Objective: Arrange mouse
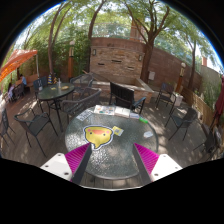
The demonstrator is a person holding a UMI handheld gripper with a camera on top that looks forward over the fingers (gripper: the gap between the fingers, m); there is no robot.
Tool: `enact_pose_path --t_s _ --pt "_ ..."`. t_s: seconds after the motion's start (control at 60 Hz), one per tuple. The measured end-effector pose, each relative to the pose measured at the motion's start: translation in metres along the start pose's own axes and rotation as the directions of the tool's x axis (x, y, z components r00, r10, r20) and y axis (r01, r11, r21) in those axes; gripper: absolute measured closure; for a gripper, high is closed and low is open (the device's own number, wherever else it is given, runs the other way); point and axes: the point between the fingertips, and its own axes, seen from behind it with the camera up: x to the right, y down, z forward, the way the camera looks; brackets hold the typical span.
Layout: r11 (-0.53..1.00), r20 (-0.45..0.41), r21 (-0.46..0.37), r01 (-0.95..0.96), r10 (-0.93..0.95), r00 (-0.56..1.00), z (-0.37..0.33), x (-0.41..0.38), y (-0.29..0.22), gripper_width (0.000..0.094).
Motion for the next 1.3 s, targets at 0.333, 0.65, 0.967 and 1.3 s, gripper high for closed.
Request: enact_pose_path --t_s 0.333,0.65,0.967,1.3 --pt "0.995 -0.014 -0.094 -0.020 0.019 1.000 0.051 0.043 0.063 0.0069" --pt "0.992 -0.079 -0.121 -0.045 0.035 0.996 0.185 0.161 0.140 0.0084" --pt "0.992 -0.041 -0.073 -0.099 0.096 0.995 0.394 0.249 0.134 0.0092" --pt "0.974 -0.035 -0.113 -0.194 0.192 0.981 0.504 0.285 0.121 0.0094"
